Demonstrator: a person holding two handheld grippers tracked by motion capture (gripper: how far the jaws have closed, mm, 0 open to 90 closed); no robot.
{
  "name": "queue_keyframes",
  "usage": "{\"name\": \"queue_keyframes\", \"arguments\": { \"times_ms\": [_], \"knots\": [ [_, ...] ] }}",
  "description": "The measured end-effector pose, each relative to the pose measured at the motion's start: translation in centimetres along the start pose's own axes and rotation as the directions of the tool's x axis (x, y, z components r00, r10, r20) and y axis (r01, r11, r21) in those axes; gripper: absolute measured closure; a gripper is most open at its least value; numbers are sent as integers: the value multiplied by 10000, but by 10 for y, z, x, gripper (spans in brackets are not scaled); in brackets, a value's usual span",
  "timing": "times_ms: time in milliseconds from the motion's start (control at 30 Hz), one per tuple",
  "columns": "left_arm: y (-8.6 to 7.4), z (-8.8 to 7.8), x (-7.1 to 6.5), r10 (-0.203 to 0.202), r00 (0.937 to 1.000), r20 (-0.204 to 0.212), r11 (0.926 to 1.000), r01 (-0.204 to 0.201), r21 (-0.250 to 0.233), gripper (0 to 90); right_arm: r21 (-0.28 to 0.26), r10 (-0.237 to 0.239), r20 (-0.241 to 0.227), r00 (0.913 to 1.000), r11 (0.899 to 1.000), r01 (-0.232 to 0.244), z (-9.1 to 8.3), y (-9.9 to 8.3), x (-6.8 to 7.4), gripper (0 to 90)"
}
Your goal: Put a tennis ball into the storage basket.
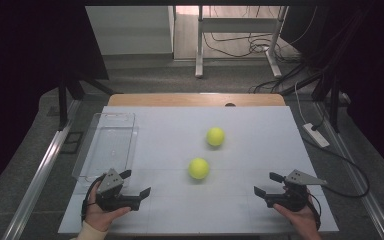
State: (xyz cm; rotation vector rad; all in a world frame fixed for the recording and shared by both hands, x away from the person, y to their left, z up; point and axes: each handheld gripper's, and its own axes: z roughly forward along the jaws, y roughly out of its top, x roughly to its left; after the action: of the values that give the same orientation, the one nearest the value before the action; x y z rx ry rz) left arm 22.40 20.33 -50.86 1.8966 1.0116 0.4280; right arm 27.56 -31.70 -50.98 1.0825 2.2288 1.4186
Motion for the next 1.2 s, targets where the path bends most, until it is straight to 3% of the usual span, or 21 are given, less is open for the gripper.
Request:
{"name": "queue_keyframes", "arguments": {
  "times_ms": [1200],
  "knots": [
    [2, -6, -1, 402, 9991, -91, 9992, -403, -70, 77, -60, -143, -21, 9999, 9999, 143, 1, 3, 2, 128]
  ]
}}
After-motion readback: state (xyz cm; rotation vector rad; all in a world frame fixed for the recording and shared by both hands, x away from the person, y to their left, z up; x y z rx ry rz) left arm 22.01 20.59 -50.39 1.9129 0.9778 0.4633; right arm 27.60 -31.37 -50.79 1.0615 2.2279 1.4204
